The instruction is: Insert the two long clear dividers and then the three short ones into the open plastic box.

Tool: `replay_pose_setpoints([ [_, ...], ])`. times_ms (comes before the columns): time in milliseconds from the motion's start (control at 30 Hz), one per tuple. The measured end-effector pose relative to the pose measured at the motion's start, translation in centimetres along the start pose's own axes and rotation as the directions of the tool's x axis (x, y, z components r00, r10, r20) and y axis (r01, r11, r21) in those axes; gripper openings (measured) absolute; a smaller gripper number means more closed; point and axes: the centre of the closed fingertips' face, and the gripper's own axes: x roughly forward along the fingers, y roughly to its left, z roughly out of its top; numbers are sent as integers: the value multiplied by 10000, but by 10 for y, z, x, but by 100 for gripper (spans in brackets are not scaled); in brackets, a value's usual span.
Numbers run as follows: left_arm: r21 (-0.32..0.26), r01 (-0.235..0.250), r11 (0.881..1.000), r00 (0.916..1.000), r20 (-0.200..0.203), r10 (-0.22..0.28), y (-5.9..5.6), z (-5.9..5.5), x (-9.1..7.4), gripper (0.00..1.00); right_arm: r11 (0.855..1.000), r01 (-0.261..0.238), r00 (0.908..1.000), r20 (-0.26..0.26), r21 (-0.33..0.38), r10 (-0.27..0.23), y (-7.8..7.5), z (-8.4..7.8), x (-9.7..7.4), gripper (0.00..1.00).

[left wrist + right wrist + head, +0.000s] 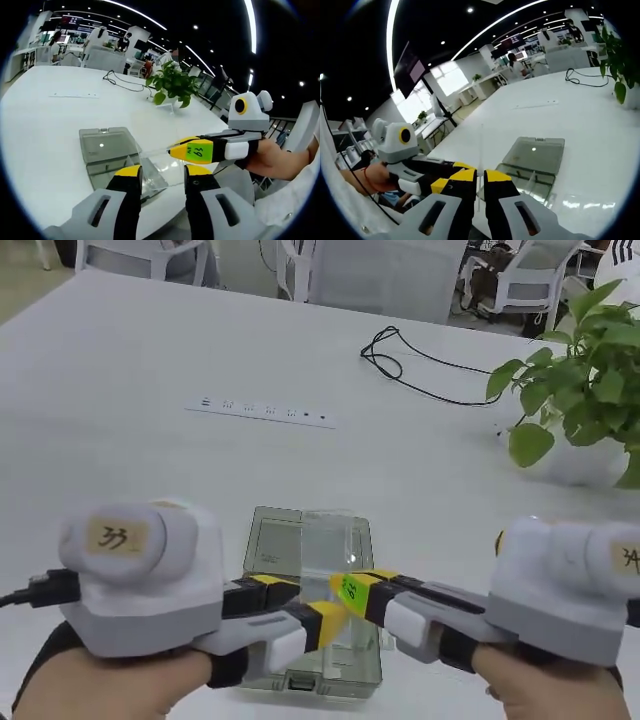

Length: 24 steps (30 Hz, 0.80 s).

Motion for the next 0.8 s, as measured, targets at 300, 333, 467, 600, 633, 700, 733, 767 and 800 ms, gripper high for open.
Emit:
replay_pose_setpoints([
  [300, 141, 59, 9999, 10000, 61, -60, 6, 0, -7, 37, 9998, -3, 10000, 52, 209, 2, 0, 6, 0, 6],
  [333, 184, 91, 9998, 9999, 69, -92, 7, -1, -8, 38, 9995, 5, 10000, 24, 315, -6, -1, 6, 0, 6],
  [467, 488, 211, 9986, 9997, 68, -214, 9, -3, -12, 43, 9994, 87, 10000, -21, 349, -87, -1, 7, 1, 6],
  [600, 1006, 368, 9943, 9992, 97, -380, 13, -3, -19, 49, 9989, 249, 9996, -157, 392, -243, -4, 10, 3, 6],
  [633, 1113, 420, 9929, 9991, 57, -429, 14, -4, -20, 50, 9987, 283, 9994, -227, 425, -274, -5, 10, 4, 6],
  [700, 1380, 478, 9893, 9988, -5, -482, 17, -6, -23, 55, 9978, 399, 9988, -321, 527, -382, -7, 11, 5, 6],
  [733, 1570, 555, 9860, 9984, -29, -557, 19, -7, -24, 57, 9974, 437, 9984, -387, 576, -415, -8, 11, 6, 6],
  [767, 1606, 579, 9853, 9983, -67, -576, 19, -8, -25, 58, 9968, 462, 9978, -495, 655, -430, -8, 10, 7, 6],
  [800, 1715, 623, 9832, 9980, -201, -597, 22, -11, -27, 60, 9959, 514, 9975, -523, 748, -475, -8, 11, 8, 6],
])
